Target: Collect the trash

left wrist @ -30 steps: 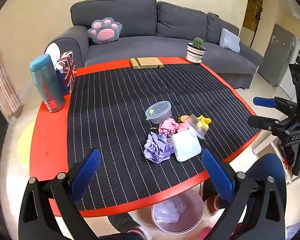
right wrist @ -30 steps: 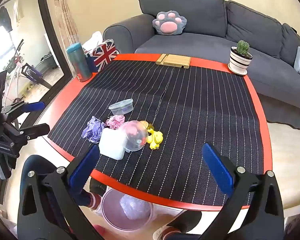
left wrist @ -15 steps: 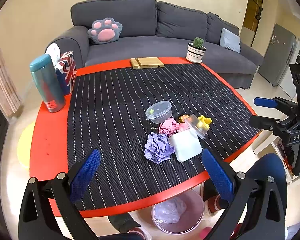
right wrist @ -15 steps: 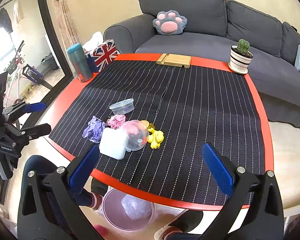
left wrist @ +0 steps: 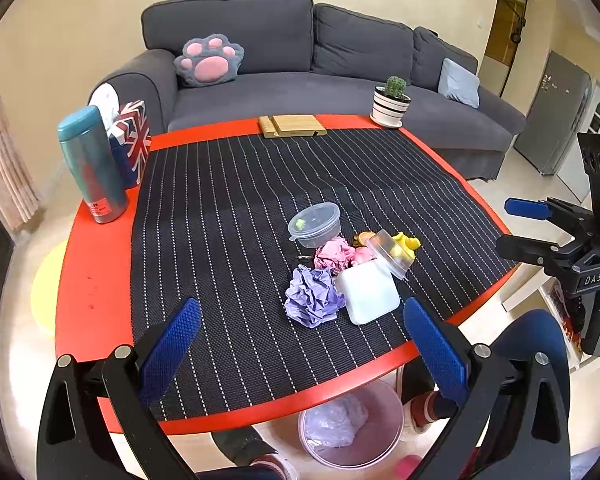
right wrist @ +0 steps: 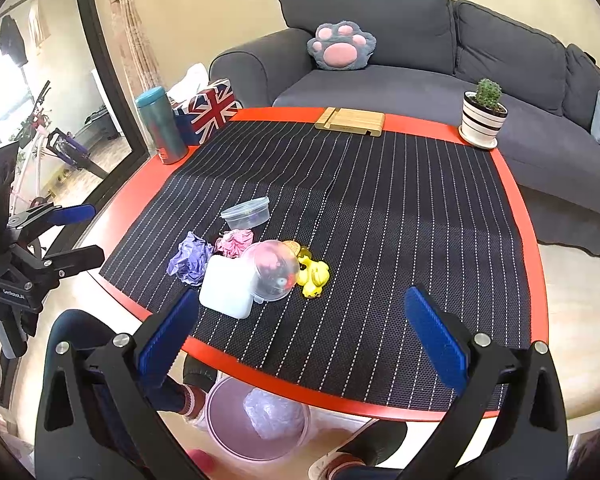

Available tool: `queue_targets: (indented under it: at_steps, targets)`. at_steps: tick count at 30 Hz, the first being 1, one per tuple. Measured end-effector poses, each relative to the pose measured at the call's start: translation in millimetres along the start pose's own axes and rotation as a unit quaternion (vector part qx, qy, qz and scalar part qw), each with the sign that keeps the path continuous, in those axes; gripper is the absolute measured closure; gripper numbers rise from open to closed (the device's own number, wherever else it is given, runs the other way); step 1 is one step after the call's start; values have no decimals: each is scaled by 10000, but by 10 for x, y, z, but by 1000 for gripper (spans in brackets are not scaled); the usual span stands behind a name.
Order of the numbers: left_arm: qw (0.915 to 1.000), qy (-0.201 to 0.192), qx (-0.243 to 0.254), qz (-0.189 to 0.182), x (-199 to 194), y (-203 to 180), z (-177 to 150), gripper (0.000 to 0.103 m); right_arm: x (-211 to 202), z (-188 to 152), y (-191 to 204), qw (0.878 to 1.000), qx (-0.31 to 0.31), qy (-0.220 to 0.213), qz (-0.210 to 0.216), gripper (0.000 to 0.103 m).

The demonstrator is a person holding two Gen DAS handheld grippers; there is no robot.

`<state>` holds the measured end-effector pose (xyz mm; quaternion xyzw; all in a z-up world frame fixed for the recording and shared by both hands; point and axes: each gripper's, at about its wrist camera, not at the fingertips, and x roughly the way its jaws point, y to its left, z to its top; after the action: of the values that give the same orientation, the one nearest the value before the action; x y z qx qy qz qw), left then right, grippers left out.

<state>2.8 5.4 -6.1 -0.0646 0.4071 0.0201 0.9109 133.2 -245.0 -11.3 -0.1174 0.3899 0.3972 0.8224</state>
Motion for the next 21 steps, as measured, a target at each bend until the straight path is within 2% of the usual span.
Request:
queue_targets:
  at_steps: [6, 12, 18, 21]
  targets:
    - [10000, 8, 4, -1, 7, -1, 0, 6, 26, -15, 9, 10000, 18, 49, 71, 3]
    - [10000, 40, -2, 7, 22, -4, -11, 6, 89, 14, 5, 9994, -31, 318, 135, 3]
    - [10000, 66, -21, 31, 32, 14, -19, 6, 199, 117, 1, 9974, -169, 408, 573, 3]
    - [9999, 86, -34, 42, 36, 34, -31, 6, 264, 196, 21, 9965, -410, 360, 639, 3]
